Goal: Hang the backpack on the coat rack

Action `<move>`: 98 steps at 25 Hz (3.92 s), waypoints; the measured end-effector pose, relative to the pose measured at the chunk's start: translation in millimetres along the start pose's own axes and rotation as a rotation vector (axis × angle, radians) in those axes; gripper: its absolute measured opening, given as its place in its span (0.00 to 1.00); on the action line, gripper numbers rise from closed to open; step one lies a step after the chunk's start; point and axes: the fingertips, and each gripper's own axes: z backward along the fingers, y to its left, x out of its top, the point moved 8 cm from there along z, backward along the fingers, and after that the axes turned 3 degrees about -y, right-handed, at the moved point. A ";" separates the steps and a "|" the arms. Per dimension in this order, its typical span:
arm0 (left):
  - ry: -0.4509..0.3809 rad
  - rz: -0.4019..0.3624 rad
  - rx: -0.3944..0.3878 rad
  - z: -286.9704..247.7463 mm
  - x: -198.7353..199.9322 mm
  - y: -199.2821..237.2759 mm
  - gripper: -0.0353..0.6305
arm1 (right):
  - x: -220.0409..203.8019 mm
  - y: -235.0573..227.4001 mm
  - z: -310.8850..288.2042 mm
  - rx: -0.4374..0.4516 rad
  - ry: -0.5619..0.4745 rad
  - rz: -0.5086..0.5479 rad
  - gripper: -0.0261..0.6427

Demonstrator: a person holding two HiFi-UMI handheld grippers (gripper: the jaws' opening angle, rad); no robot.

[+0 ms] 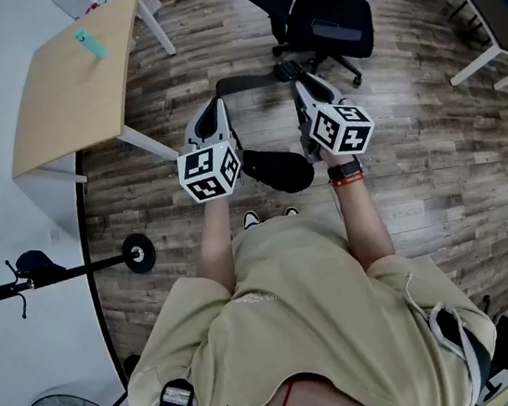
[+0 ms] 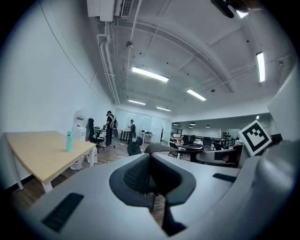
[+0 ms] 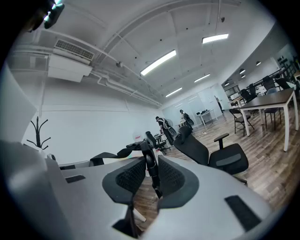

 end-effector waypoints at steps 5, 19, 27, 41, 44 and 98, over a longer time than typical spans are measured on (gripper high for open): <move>-0.006 -0.009 0.059 11.9 -4.6 -1.2 0.09 | -6.9 4.1 2.2 0.060 0.019 -0.007 0.18; -0.045 0.040 0.241 43.4 4.5 39.1 0.09 | -8.0 51.4 -47.3 0.260 0.075 0.043 0.18; -0.028 0.082 0.298 57.4 -0.1 96.3 0.09 | -27.4 94.8 -96.3 0.315 0.146 0.026 0.18; -0.037 0.154 0.443 85.8 2.9 211.5 0.09 | -66.6 192.3 -183.9 0.458 0.274 0.018 0.18; -0.047 0.172 0.485 99.3 5.7 239.6 0.09 | -76.9 221.9 -201.5 0.496 0.301 0.028 0.18; -0.278 0.297 1.417 451.9 7.7 493.9 0.09 | -313.1 752.2 -325.0 1.341 0.786 0.121 0.18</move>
